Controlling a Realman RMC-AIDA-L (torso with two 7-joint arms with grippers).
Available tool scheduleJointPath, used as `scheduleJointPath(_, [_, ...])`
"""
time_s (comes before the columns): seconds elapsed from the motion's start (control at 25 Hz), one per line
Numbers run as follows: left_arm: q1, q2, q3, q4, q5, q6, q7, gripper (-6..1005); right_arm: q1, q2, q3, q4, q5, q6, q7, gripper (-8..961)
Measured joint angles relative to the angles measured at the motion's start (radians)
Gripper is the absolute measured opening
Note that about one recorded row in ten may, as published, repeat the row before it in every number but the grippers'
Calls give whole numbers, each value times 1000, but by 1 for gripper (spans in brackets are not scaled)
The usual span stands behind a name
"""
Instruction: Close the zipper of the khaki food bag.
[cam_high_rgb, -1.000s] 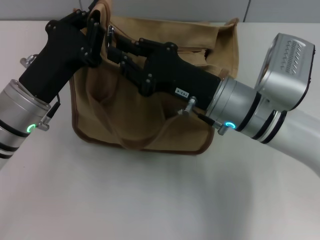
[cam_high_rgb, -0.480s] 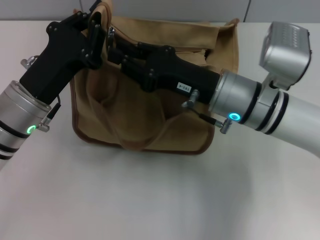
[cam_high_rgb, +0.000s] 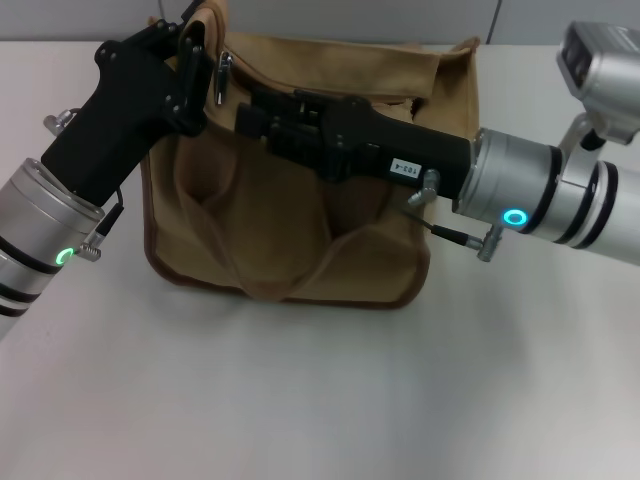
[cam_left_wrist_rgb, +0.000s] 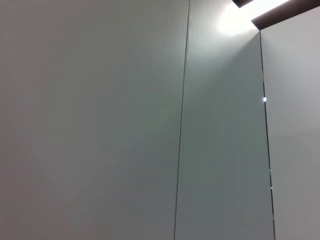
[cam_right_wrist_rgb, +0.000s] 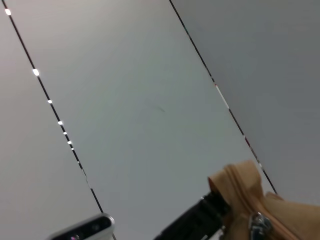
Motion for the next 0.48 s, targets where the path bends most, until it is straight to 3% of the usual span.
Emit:
scheduleJointPath(0.2, [-6, 0, 0, -1, 0, 6, 0, 23, 35, 21, 4, -46, 2, 18, 25, 420])
scheduleJointPath(0.48, [-19, 0, 8, -3, 1, 11, -19, 23, 64, 31, 6, -49, 4, 49, 26, 465])
